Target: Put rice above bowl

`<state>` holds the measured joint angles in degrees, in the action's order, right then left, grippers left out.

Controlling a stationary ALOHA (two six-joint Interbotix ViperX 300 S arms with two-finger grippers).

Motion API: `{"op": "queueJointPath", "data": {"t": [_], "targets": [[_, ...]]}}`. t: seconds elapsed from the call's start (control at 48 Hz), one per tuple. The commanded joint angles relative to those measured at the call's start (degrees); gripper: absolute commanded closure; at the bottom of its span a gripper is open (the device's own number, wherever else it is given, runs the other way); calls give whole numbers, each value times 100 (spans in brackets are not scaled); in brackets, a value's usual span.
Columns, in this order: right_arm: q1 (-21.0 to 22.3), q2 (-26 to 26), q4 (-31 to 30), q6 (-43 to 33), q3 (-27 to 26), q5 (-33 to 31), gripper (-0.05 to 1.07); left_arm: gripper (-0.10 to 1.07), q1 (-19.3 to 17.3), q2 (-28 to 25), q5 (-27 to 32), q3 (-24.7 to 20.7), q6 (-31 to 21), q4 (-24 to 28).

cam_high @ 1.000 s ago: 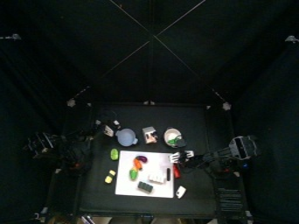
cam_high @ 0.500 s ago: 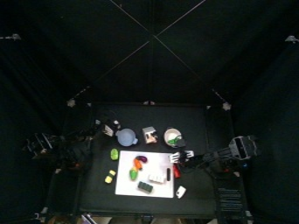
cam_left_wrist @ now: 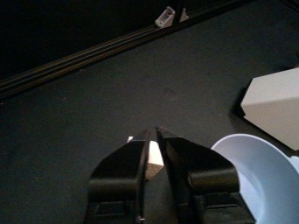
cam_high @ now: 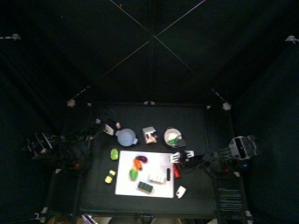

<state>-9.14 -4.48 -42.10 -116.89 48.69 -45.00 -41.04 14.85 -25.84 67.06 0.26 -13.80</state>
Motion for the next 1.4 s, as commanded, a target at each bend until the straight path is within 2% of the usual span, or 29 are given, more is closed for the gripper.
{"op": "queueJointPath", "data": {"t": [0.0, 0.333, 0.625, 0.812, 1.083, 1.375], "targets": [[9, -70, -26, -9, -26, -9, 24, 46, -9, -18, -53, -123, -18, 0], [9, -44, 0, -9, -9, -9, 24, 48, 0, -211, 9, -70, -35, 0], [9, -44, 9, -9, -9, -9, 24, 48, 0, -149, 132, 316, -53, -237], [9, -44, 0, 0, -18, -9, 24, 48, 79, 79, 290, 510, -44, -492], [9, -44, -18, 0, -35, -9, 24, 48, 290, 668, 817, 580, -35, -492], [9, -53, -44, 9, -53, -9, 24, 48, 255, 949, 853, 545, 9, -396]]}}
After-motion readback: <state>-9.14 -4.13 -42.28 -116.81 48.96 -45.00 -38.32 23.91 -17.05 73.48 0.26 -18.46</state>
